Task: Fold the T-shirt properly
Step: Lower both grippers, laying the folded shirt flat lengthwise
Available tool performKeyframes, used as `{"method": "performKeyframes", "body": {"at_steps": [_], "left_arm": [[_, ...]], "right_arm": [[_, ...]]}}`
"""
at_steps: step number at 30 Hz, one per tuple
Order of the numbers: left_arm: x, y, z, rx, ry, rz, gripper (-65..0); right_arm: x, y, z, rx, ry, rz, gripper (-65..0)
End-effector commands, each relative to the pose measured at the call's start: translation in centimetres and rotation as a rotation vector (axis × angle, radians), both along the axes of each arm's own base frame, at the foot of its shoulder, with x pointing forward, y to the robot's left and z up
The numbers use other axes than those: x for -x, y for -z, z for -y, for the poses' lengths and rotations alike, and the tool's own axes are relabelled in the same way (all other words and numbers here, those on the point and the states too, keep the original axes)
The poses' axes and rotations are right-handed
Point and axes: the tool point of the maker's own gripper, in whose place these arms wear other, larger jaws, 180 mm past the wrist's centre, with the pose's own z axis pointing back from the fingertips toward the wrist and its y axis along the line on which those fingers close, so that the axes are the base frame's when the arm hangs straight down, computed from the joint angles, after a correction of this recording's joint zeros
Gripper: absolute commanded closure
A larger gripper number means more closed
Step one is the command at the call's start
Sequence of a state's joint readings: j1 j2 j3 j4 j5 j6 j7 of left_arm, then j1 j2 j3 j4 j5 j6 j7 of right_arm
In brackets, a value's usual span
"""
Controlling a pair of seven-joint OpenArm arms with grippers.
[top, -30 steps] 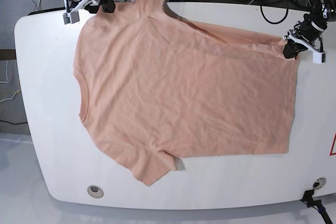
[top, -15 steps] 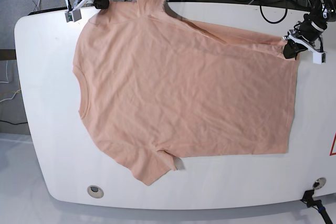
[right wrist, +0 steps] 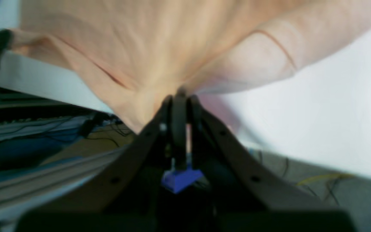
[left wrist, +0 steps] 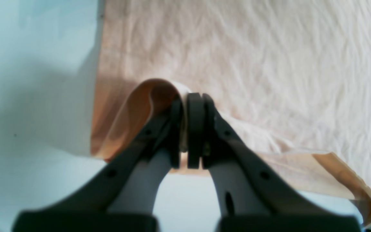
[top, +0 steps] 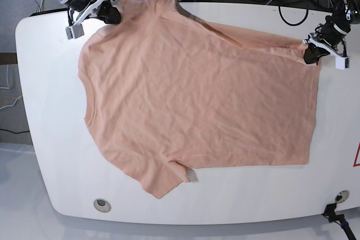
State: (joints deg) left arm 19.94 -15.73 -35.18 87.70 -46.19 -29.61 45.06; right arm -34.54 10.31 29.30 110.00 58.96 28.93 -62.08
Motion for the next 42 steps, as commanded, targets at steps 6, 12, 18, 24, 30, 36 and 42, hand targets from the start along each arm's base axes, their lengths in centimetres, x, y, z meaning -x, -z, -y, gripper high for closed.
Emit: {"method": "performKeyframes", "body": {"at_steps": [6, 12, 18, 24, 30, 36, 42], "left_arm": [[-3.6, -3.8, -0.4, -0.023, 0.008, 0.139, -1.9], [-6.3, -5.7, -0.4, -0.026, 0.015, 0.199, -1.9], [-8.3, -7.1, -0.5, -0.018, -0.001, 0.232, -1.9], [-9.2, -6.3, -1.2, 0.025, -0.045, 0.219, -1.9], [-9.9, -5.2, -1.7, 0.064, -0.073, 0.199, -1.9], [-10.4, -4.0, -1.9, 0.109, -0.098, 0.176, -1.9], [-10.7, -2.8, -2.2, 0.124, -0.116, 0.145, -2.0]], "right_arm": [[-4.2, -2.6, 1.3, -0.004, 0.031, 0.105, 0.0], [-7.5, -4.4, 1.7, -0.005, 0.054, 0.18, 0.0], [-10.3, -4.7, 2.4, -0.027, 0.084, 0.218, 0.0], [-13.3, -4.2, 3.5, -0.067, 0.126, 0.228, 0.0], [-16.3, -4.3, 5.2, -0.083, 0.154, 0.235, 0.0], [-17.8, -3.8, 5.9, -0.113, 0.181, 0.222, 0.0], [-18.5, -4.4, 5.6, -0.12, 0.176, 0.242, 0.0]]}}
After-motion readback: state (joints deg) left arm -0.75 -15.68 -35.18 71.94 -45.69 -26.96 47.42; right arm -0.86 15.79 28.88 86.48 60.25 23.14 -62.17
